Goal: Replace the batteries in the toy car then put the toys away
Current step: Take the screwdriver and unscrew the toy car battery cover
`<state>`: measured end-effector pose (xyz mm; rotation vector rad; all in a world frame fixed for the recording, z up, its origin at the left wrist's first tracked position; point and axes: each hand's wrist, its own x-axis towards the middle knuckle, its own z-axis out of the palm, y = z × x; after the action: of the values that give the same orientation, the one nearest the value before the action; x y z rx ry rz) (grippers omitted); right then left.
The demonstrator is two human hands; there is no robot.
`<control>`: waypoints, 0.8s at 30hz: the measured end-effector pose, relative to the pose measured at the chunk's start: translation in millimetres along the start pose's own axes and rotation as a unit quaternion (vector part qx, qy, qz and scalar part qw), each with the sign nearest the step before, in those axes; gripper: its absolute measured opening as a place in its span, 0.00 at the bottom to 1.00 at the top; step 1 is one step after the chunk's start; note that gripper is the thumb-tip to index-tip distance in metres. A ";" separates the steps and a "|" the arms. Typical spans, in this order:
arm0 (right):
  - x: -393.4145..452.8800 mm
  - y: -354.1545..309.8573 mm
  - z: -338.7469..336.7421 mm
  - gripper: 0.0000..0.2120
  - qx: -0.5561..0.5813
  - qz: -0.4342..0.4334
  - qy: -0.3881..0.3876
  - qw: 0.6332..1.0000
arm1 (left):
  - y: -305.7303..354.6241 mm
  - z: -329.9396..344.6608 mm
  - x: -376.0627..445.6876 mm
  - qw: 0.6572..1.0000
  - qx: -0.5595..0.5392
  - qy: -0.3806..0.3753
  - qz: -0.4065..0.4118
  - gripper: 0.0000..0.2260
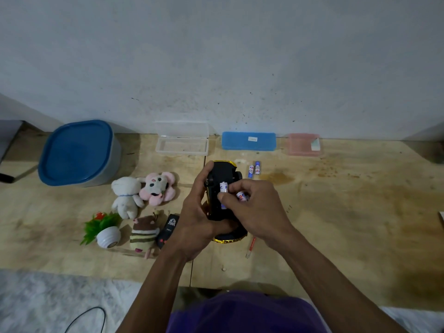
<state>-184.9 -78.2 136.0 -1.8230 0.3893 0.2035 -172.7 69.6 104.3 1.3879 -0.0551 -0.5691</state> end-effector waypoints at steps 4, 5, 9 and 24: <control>4.1 -2.7 -24.3 0.06 0.311 0.108 -0.073 0.941 | -10.9 -11.7 -4.3 0.999 -0.008 0.036 -0.026 0.53; 4.5 -2.6 -30.4 0.06 0.349 0.116 -0.084 0.926 | -15.5 -16.6 -7.2 0.998 -0.014 0.047 -0.038 0.52; 7.0 7.8 -42.3 0.09 0.399 0.139 -0.082 0.902 | -41.0 -39.0 -20.0 0.992 -0.042 0.077 -0.094 0.53; -45.8 54.0 1.4 0.14 0.369 0.254 0.109 0.887 | -101.0 -66.3 24.2 0.980 0.095 0.028 -0.175 0.52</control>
<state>-247.0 -82.8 102.5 -0.9614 0.9629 0.1749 -162.7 112.8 -10.7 1.6115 0.1890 -0.8329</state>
